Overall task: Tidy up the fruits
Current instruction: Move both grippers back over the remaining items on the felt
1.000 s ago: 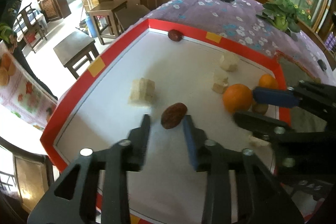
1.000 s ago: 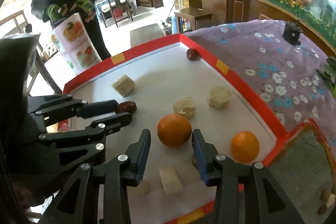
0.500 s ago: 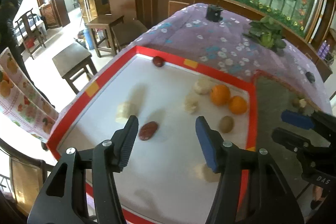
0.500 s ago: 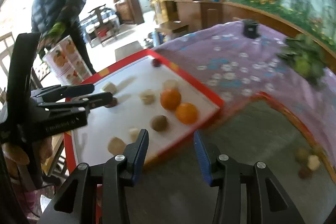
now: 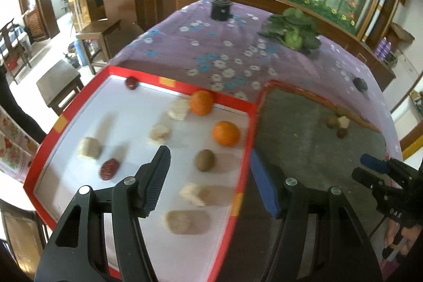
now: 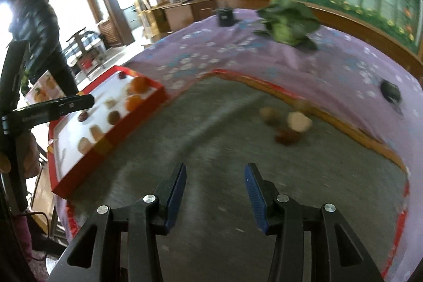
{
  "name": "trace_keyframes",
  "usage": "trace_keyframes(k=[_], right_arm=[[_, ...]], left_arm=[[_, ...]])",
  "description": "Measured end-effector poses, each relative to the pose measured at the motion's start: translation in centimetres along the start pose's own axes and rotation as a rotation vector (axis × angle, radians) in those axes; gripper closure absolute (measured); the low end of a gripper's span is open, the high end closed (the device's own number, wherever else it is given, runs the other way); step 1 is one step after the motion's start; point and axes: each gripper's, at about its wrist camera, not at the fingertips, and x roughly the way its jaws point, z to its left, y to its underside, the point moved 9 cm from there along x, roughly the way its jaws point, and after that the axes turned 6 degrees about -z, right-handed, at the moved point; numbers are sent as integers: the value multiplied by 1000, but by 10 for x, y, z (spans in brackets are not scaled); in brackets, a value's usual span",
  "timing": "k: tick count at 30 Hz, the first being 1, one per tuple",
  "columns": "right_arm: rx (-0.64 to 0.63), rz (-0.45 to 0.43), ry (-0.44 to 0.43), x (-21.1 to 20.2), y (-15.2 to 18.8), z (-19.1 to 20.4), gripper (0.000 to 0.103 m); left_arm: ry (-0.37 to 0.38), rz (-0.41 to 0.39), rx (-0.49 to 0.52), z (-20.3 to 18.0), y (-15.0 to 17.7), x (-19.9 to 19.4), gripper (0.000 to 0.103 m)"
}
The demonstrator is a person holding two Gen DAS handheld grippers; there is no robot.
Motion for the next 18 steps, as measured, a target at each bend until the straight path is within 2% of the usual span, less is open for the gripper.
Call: trace_keyframes(k=[8, 15, 18], right_arm=[[76, 4, 60, -12, 11, -53, 58], [87, -5, 60, -18, 14, -71, 58], [98, -9, 55, -19, 16, -77, 57]], left_arm=[[82, 22, 91, -70, -4, 12, 40], [203, 67, 176, -150, -11, 43, 40], [220, 99, 208, -174, -12, 64, 40]])
